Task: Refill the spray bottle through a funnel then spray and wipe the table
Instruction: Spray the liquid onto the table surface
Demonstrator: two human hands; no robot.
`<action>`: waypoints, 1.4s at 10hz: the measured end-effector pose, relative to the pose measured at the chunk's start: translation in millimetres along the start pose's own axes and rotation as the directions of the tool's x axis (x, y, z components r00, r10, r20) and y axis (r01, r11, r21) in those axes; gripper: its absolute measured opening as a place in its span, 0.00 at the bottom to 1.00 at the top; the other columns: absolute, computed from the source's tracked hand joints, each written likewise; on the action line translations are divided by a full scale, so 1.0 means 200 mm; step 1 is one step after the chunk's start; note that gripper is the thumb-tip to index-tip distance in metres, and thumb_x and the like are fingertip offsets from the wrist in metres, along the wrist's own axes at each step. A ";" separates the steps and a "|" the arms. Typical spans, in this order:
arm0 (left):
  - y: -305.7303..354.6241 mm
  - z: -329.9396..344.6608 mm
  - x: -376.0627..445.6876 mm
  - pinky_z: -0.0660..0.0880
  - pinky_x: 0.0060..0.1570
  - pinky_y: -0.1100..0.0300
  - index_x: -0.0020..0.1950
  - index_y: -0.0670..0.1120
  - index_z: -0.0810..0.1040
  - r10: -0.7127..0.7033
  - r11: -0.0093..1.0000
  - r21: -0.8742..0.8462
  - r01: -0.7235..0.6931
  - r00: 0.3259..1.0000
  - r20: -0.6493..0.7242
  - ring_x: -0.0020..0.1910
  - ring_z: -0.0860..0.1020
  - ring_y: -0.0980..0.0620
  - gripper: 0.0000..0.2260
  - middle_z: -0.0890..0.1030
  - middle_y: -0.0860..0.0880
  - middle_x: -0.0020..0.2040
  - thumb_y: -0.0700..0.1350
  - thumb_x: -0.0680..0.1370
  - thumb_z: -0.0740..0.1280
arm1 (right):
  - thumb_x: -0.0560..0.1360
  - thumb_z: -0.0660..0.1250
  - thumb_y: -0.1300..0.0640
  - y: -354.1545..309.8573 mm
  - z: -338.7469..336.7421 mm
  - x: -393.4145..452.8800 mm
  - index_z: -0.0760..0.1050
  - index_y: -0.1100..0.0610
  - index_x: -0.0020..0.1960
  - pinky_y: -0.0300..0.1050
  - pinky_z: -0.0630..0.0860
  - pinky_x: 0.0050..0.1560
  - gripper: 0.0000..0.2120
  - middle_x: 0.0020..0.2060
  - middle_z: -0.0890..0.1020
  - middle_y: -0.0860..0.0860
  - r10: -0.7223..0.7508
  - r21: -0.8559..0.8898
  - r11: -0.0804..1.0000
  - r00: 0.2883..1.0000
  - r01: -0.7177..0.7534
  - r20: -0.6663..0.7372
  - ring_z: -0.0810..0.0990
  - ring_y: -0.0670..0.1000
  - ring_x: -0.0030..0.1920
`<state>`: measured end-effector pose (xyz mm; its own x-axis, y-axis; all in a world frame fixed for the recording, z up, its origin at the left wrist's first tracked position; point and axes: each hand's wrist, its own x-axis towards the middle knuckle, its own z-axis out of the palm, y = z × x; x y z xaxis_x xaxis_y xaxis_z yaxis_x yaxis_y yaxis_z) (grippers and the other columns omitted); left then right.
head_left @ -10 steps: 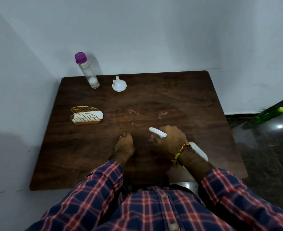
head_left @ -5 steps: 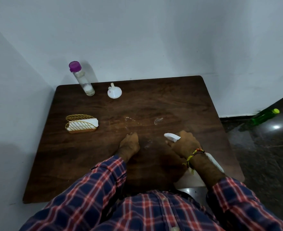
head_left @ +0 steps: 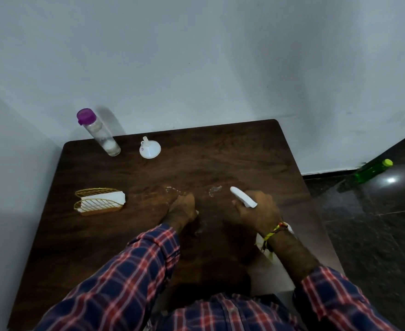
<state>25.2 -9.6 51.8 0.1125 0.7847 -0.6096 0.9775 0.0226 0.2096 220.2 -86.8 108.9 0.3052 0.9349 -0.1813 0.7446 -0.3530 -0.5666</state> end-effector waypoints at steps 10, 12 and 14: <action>0.13 0.03 0.29 0.56 0.75 0.49 0.79 0.43 0.38 -0.065 0.997 0.057 0.054 0.977 0.203 0.79 0.43 0.43 0.59 0.40 0.43 0.79 0.39 0.64 0.80 | 0.63 0.80 0.63 -0.20 -0.01 1.49 0.76 0.55 0.40 0.40 0.76 0.40 0.14 0.37 0.81 0.49 -0.175 0.694 0.717 0.980 0.064 0.091 0.81 0.49 0.40; 0.14 0.03 0.27 0.56 0.75 0.50 0.79 0.44 0.40 -0.055 0.998 0.017 0.053 0.981 0.188 0.78 0.43 0.44 0.58 0.40 0.43 0.79 0.36 0.64 0.79 | 0.59 0.84 0.51 -0.13 0.09 1.52 0.76 0.57 0.46 0.30 0.72 0.35 0.23 0.36 0.77 0.44 0.020 0.656 0.753 0.993 0.062 -0.117 0.76 0.43 0.35; 0.15 0.03 0.25 0.55 0.75 0.51 0.79 0.44 0.39 -0.063 0.998 0.025 0.060 0.984 0.169 0.79 0.42 0.45 0.57 0.40 0.44 0.79 0.37 0.65 0.79 | 0.65 0.79 0.56 -0.08 0.12 1.53 0.82 0.60 0.48 0.41 0.77 0.43 0.15 0.41 0.82 0.49 -0.106 0.595 0.770 0.966 0.229 -0.234 0.80 0.49 0.42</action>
<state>60.5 26.8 21.7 0.0788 0.6657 -0.7421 0.9867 0.0540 0.1533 288.6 205.9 43.3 0.3544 0.9323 0.0728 0.2901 -0.0356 -0.9563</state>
